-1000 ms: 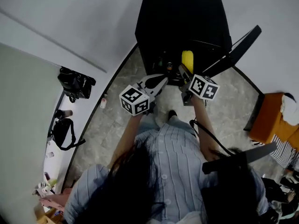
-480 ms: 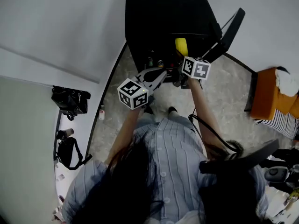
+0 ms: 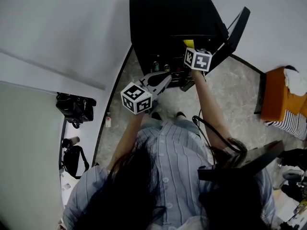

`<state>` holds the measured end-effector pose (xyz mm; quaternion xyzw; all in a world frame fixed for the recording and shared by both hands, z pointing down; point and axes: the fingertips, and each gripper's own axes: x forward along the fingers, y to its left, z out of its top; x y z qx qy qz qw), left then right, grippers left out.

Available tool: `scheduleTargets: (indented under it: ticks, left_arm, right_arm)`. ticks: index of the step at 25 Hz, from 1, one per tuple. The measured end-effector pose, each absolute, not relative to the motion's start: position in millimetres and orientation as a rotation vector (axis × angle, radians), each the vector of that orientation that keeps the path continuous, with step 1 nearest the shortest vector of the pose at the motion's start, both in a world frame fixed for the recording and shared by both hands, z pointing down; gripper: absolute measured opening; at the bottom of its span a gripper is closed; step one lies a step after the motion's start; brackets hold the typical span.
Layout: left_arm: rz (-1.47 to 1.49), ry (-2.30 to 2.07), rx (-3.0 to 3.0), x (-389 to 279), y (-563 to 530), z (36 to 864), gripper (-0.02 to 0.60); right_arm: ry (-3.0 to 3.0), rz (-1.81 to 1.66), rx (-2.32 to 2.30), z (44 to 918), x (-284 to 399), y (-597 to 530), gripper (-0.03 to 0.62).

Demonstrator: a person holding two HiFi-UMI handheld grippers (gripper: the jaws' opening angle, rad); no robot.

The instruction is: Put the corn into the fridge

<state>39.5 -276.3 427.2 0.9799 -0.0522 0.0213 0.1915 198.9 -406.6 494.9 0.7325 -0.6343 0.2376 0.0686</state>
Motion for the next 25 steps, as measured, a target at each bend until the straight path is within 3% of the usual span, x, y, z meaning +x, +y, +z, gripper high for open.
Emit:
scheduleTargets:
  ticks: [25]
  left_arm:
    - [0.113, -0.066, 2.776, 52, -290, 441, 0.008]
  right_arm:
    - [-1.897, 0.199, 2.141, 496, 205, -456, 0.259]
